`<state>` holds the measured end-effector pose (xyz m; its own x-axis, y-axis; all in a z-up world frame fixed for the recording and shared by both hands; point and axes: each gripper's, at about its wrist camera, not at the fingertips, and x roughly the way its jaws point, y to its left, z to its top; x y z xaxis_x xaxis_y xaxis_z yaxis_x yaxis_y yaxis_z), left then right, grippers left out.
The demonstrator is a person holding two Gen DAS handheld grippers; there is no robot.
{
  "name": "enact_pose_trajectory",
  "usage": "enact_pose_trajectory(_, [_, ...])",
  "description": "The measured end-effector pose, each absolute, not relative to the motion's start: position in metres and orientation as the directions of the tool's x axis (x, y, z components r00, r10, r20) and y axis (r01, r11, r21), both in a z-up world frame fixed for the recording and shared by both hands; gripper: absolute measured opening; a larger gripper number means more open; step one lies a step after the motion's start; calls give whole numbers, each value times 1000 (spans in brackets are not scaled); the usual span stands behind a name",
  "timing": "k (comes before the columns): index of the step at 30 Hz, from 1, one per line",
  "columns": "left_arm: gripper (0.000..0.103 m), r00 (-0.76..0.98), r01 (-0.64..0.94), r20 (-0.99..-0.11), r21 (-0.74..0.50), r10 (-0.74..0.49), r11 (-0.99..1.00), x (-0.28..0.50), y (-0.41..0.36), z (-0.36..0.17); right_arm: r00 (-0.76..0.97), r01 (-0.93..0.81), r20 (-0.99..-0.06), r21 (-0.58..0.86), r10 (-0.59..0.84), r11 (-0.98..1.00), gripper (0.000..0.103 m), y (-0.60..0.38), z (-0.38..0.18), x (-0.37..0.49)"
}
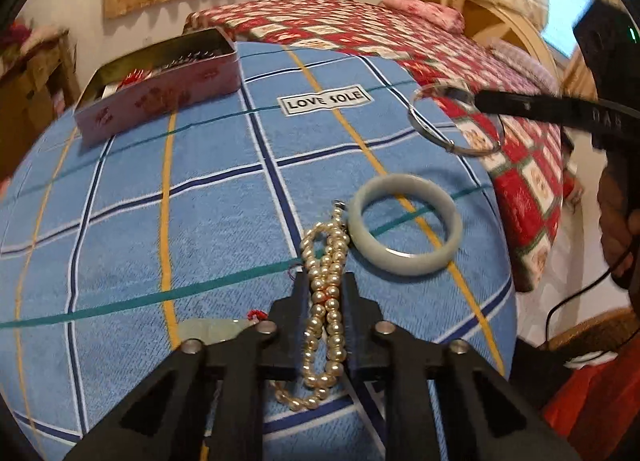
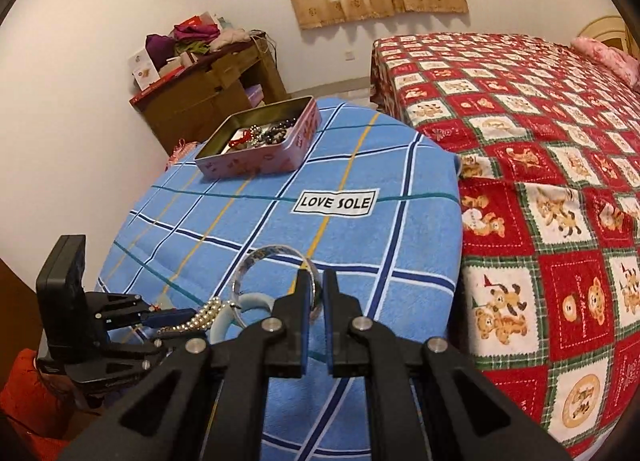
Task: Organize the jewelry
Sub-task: 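Grasp the pearl necklace with the left tool while the right tool grasps the silver bangle, then lower the pearl necklace into the tin with the left tool while the right tool drops the silver bangle in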
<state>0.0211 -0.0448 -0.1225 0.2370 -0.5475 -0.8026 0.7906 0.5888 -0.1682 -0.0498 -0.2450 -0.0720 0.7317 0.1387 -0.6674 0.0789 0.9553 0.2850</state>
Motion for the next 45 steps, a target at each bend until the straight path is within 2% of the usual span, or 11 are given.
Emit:
enact_pose_trajectory(4, [12, 204, 756, -774, -265, -600, 599, 30, -35, -117, 744, 89, -652, 318, 150, 944, 9, -253, -67, -47])
enact_pose_trajectory(9, [12, 255, 718, -671, -350, -696, 601, 42, -11, -76, 769, 88, -622, 331, 148, 940, 9, -259, -53, -41])
enact_pose_trajectory(16, [12, 408, 704, -569, -303, -714, 643, 67, 6, -22, 794, 50, -582, 350, 175, 936, 9, -261, -38, -6])
enact_pose_trajectory(25, [12, 526, 644, -518, -274, -674, 714, 142, -9, -10, 814, -39, -525, 381, 251, 924, 9, -251, -18, 76])
enact_pose_trajectory(33, [12, 584, 585, -529, -251, -615, 771, 215, -33, -29, 803, -29, -539, 391, 255, 920, 9, -243, -31, 163])
enact_pose_trajectory(40, [12, 587, 533, -574, -257, -571, 806, 264, -46, -63, 725, -11, -639, 362, 256, 932, 9, -233, -78, 235])
enact_pose_trajectory(45, [12, 580, 511, -609, -245, -541, 824, 280, -50, -80, 703, 6, -675, 321, 224, 947, 9, -228, -94, 250])
